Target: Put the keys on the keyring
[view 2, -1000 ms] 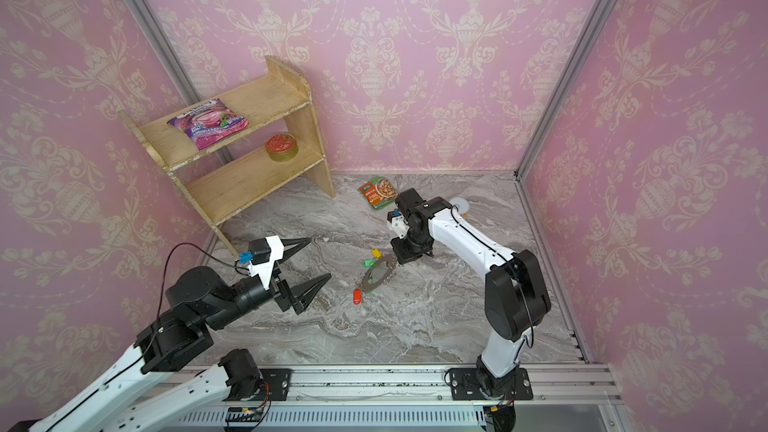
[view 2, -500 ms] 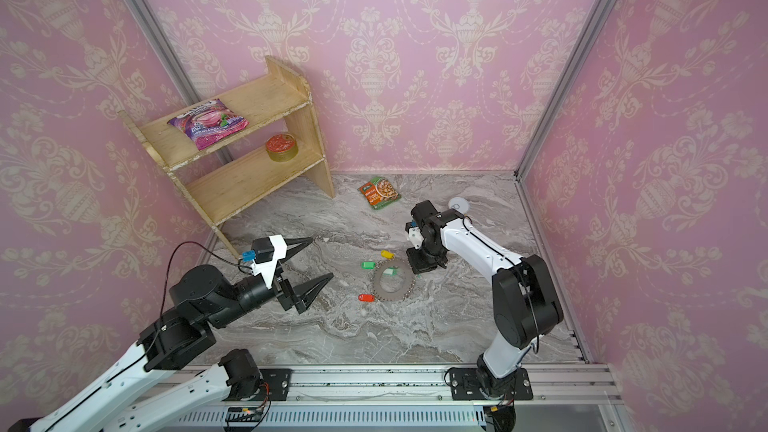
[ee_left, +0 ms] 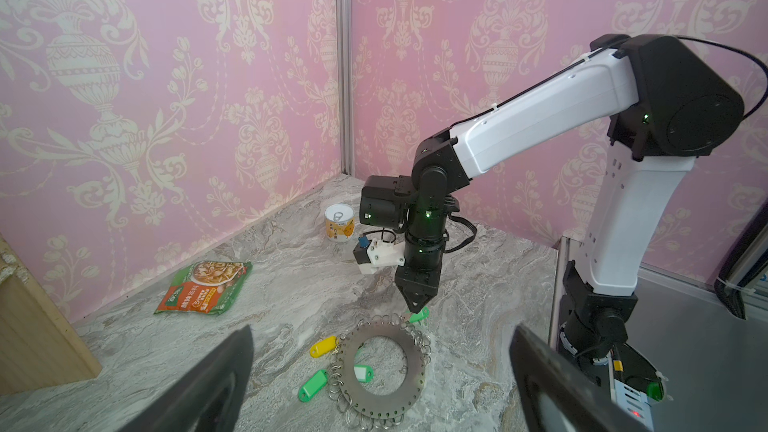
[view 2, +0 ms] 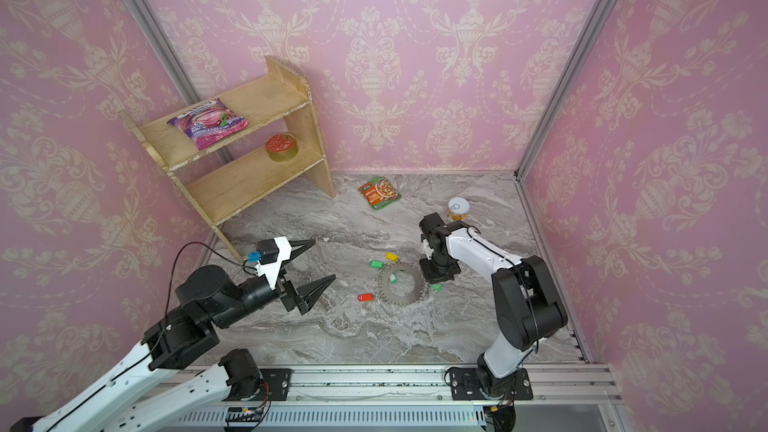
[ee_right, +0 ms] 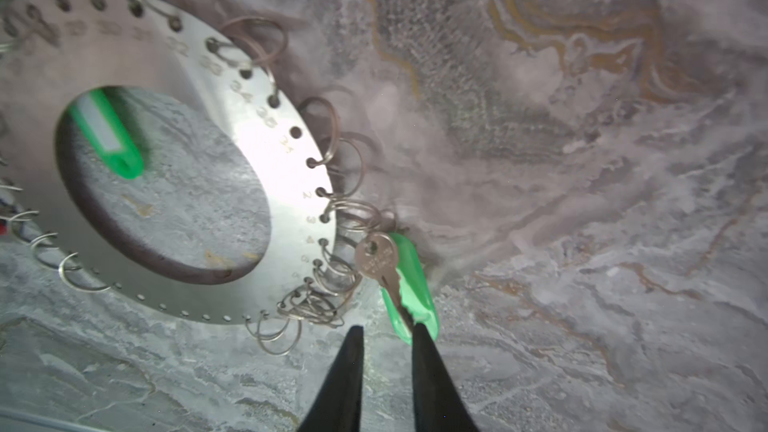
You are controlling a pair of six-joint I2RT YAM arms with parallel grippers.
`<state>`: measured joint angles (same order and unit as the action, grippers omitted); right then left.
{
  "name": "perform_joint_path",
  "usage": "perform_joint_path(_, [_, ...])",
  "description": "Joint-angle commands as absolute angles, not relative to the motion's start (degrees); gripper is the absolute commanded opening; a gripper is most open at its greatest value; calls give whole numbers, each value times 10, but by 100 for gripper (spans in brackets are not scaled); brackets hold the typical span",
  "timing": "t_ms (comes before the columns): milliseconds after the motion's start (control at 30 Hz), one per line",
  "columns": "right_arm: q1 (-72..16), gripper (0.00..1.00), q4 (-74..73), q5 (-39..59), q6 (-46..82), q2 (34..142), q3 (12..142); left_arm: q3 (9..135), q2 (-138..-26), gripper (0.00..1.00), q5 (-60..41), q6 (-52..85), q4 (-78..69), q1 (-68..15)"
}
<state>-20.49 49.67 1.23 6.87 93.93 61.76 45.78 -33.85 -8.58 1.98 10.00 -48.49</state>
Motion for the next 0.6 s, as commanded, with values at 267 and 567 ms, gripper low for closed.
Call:
perform_joint_path(267, [-167, 44, 458, -20, 83, 823, 585, 444, -375, 99, 37, -4, 93, -480])
perform_joint_path(567, [-145, 72, 360, -45, 75, 724, 536, 398, -453, 99, 213, -45, 20, -456])
